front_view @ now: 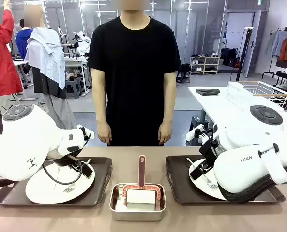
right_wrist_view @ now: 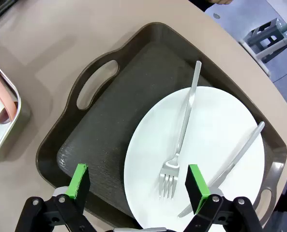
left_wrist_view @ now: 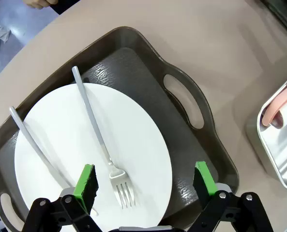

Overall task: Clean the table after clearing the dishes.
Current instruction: When the left (or right) Handle tray is removed, use the left hand (or right hand) to clean the left (or right) side of the table with the Lint Roller.

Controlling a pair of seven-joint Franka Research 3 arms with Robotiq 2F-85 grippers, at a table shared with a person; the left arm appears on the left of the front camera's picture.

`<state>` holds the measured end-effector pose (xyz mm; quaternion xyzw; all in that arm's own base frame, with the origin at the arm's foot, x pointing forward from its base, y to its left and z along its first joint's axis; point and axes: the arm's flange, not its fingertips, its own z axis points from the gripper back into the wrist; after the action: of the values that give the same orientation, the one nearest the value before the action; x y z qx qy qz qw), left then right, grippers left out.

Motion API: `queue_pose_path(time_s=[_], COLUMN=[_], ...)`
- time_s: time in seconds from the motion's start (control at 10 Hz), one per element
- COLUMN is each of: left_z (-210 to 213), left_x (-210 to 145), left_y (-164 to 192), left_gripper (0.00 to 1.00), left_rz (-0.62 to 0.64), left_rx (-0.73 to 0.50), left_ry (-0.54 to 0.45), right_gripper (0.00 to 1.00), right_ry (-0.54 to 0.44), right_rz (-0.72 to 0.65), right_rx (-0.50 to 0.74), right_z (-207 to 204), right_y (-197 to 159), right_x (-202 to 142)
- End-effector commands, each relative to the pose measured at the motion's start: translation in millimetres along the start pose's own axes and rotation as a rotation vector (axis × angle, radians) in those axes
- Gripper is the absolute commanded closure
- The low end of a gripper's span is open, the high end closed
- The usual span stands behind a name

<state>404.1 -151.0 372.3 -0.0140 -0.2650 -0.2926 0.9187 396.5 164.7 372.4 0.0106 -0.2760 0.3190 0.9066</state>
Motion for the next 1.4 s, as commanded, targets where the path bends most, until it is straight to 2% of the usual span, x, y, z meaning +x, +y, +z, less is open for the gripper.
queue_pose_path(time_s=[0.0,0.9,1.0,1.2,1.3], left_z=[0.0,0.0,11.9,34.4,46.2], left_x=[0.0,0.1,12.7,43.8,59.6], left_y=[-0.2,-0.4,7.7,36.0,53.1], left_gripper=[0.0,0.0,0.0,0.0,0.0], left_rz=[0.0,-0.001,-0.007,0.042,0.047], left_rx=[0.0,0.0,-0.122,-0.177,-0.252], left_ry=[0.0,0.0,-0.004,0.045,0.041], right_gripper=[0.0,0.0,0.0,0.0,0.0], right_ry=[0.0,0.022,0.016,-0.008,-0.012], right_rz=[0.0,-0.019,-0.023,-0.091,-0.088], right_rx=[0.0,-0.006,0.01,0.086,0.165], right_z=[0.0,1.3,10.1,30.2,42.7], right_y=[0.0,-8.0,-19.5,-55.9,-72.8], right_x=[0.0,7.2,19.4,52.8,69.0])
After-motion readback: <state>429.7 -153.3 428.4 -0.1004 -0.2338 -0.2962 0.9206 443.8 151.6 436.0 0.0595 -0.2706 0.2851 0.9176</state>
